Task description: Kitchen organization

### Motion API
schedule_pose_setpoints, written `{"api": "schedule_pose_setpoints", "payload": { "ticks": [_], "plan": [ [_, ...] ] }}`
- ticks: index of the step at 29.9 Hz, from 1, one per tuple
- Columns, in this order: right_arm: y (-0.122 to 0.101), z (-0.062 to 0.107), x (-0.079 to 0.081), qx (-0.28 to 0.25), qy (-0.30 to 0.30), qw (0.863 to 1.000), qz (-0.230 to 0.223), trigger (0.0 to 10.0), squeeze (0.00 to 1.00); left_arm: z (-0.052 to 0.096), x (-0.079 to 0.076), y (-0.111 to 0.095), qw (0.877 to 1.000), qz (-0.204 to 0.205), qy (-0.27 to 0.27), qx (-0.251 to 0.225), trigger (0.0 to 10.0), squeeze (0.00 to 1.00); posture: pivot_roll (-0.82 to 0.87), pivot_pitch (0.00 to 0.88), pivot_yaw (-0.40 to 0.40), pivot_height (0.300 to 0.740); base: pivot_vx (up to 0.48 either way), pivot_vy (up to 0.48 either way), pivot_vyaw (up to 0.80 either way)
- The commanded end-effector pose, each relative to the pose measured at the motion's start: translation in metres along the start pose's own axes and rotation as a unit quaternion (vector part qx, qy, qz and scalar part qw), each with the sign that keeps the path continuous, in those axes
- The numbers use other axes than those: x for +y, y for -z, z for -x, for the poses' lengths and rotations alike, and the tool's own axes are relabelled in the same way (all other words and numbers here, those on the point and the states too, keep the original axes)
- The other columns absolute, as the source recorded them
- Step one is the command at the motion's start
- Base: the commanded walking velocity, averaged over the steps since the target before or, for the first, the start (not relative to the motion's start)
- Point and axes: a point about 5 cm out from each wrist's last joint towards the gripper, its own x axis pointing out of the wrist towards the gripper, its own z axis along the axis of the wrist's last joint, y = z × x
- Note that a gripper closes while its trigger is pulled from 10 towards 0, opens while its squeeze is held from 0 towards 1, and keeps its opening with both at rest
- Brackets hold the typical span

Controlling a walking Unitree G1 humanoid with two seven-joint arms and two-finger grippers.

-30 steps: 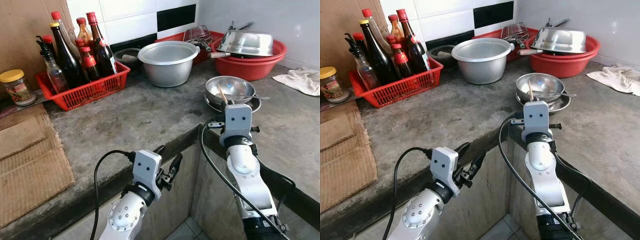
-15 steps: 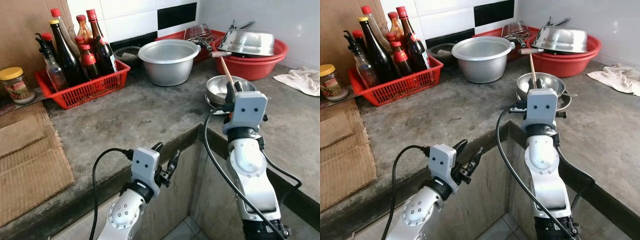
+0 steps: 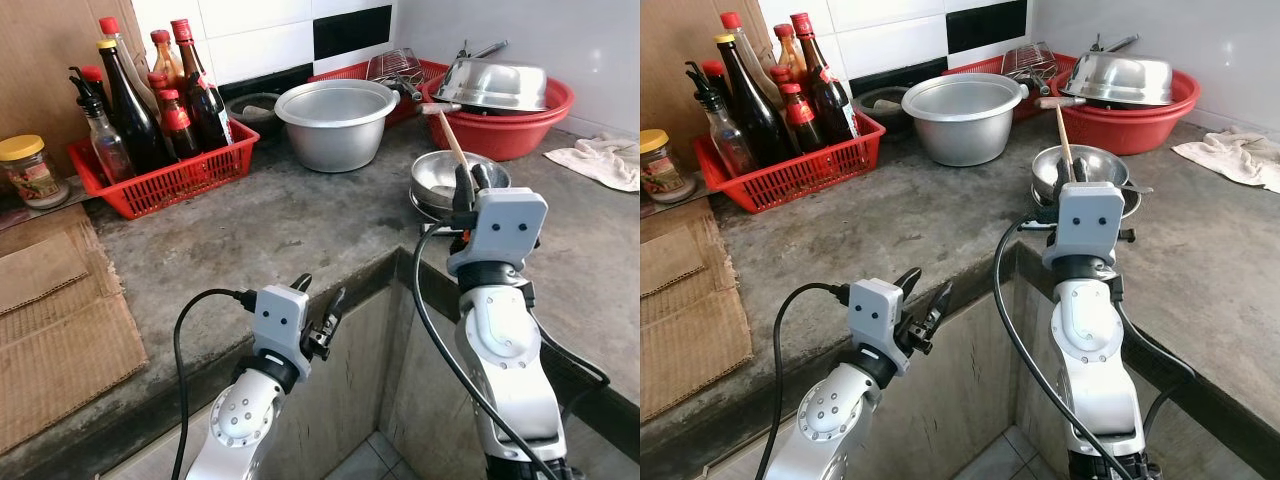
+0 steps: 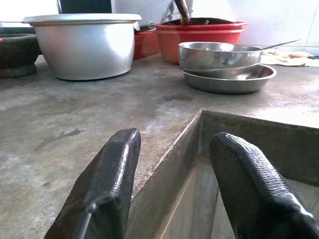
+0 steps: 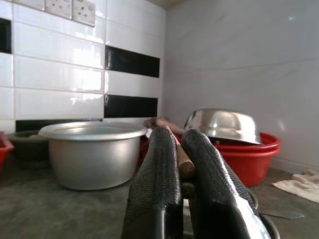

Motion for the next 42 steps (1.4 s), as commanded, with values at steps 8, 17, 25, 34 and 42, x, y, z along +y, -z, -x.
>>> {"api": "schedule_pose_setpoints", "payload": {
  "ticks": [8, 17, 25, 34, 42],
  "plan": [
    [-0.0034, -0.0016, 0.0017, 0.002, -0.005, 1.0, -0.018, 10.0, 0.0, -0.0007, -0.0003, 0.0019, 1.0, -0.009, 0.008, 0.004, 10.0, 0.0, 0.08, 0.007, 0.029, 0.74, -0.203, 0.0, 0.0],
    [-0.0071, -0.0062, 0.0038, -0.005, -0.013, 1.0, -0.027, 10.0, 0.0, 0.0005, -0.0006, 0.0051, 1.0, -0.01, 0.01, 0.01, 10.0, 0.0, 0.08, 0.007, 0.029, 0.74, -0.299, 0.0, 0.0],
    [-0.0064, -0.006, 0.0061, -0.001, -0.02, 0.999, -0.029, 10.0, 0.0, -0.0005, -0.0008, 0.0042, 1.0, -0.009, 0.009, 0.009, 10.0, 0.0, 0.08, 0.02, 0.03, 0.74, -0.304, 0.0, 0.0],
    [-0.0035, -0.0031, 0.0065, 0.008, -0.021, 0.999, -0.029, 10.0, 0.0, -0.0006, -0.0006, 0.0042, 1.0, -0.01, 0.009, 0.01, 10.0, 0.0, 0.08, 0.026, 0.032, 0.74, -0.304, 0.0, 0.0],
    [-0.0016, -0.0028, 0.0066, 0.016, -0.02, 0.999, -0.031, 10.0, 0.0, -0.0008, 0.0001, 0.0042, 1.0, -0.013, 0.009, 0.011, 10.0, 0.0, 0.08, 0.024, 0.033, 0.74, -0.275, 0.0, -0.2]
  ]
}}
